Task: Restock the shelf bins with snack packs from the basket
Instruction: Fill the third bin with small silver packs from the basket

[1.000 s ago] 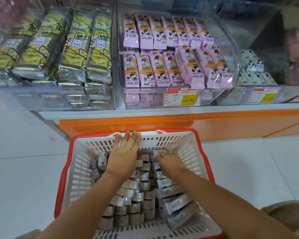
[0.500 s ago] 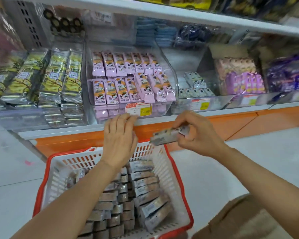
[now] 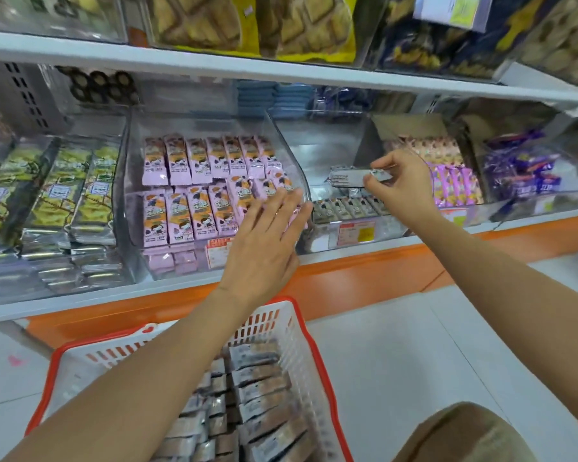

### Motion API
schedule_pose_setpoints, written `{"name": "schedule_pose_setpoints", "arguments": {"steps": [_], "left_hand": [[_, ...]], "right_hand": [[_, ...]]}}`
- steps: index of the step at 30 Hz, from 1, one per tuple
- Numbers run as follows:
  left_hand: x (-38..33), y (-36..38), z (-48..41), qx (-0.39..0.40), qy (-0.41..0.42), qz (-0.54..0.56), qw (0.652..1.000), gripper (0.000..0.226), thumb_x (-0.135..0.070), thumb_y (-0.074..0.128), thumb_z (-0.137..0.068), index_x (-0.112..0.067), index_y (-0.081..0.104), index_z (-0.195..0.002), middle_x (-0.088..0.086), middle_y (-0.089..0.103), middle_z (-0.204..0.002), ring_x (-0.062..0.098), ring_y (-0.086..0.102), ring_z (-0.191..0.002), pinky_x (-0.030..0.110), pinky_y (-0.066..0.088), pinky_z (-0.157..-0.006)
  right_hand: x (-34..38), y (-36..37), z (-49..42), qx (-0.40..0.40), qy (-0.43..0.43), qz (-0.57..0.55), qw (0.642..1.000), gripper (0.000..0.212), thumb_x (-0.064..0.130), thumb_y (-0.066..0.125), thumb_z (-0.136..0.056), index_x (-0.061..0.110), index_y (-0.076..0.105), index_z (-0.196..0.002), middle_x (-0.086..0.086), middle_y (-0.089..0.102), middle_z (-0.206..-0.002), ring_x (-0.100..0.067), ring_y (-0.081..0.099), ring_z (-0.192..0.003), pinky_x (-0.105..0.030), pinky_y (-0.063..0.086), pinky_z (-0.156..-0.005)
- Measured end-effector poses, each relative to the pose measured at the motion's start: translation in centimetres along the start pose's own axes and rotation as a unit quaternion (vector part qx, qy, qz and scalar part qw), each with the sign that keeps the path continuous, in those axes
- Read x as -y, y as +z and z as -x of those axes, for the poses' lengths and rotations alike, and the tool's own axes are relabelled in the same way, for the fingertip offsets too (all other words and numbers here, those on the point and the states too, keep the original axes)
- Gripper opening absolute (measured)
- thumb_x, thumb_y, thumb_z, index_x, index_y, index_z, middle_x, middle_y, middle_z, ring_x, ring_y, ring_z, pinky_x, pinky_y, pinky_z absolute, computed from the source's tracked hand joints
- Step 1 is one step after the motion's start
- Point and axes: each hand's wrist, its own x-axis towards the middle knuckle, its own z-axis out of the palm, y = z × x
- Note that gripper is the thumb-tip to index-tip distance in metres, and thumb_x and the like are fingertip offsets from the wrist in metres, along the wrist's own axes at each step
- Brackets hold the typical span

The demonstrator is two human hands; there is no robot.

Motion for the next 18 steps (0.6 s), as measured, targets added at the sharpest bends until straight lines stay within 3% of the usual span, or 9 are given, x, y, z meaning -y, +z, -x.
{"name": "schedule_pose_setpoints", "arguments": {"steps": [3, 8, 13, 18], "left_hand": [[0.1, 1.1, -0.7, 0.013, -0.008, -0.027, 1.0, 0.074, -0.027, 0.06, -0.085, -0.009, 0.033, -0.152, 0.014, 0.033, -0.158, 0.032, 0.031, -0.146, 0.05, 0.017, -0.119], [-0.3, 2.5, -0.7, 0.019, -0.006, -0.079, 0.997, 0.079, -0.035, 0.056, -0.085, -0.008, 0.027, -0.153, 0.015, 0.029, -0.159, 0.033, 0.028, -0.147, 0.052, 0.01, -0.12], [-0.4, 2.9, -0.9, 0.004, -0.004, -0.072, 0.997, 0.068, -0.028, 0.035, -0.088, -0.008, 0.024, -0.152, 0.015, 0.03, -0.159, 0.033, 0.027, -0.147, 0.052, 0.008, -0.12], [-0.4, 3.0, -0.9, -0.001, -0.005, -0.059, 0.998, 0.066, -0.024, 0.035, -0.087, -0.008, 0.027, -0.151, 0.015, 0.034, -0.157, 0.033, 0.031, -0.146, 0.052, 0.006, -0.121]], "right_hand": [[-2.5, 2.1, -2.7, 0.006, 0.028, 0.028, 0.999, 0.017, 0.015, 0.074, -0.081, 0.016, 0.061, -0.091, -0.003, 0.062, -0.094, -0.018, 0.061, -0.088, -0.038, 0.054, -0.078], [-5.2, 5.7, -6.6, 0.04, 0.051, 0.131, 0.989, 0.02, 0.013, 0.075, -0.081, 0.007, 0.065, -0.097, -0.011, 0.064, -0.105, -0.026, 0.06, -0.097, -0.026, 0.041, -0.076], [-6.4, 8.2, -8.5, 0.11, 0.084, 0.237, 0.962, 0.026, 0.019, 0.072, -0.082, 0.012, 0.062, -0.105, -0.019, 0.06, -0.114, -0.036, 0.058, -0.104, -0.036, 0.045, -0.086], [-6.6, 9.5, -8.5, 0.169, 0.089, 0.294, 0.937, 0.026, 0.018, 0.075, -0.082, 0.015, 0.067, -0.107, -0.017, 0.058, -0.119, -0.034, 0.057, -0.107, -0.037, 0.047, -0.09]]}}
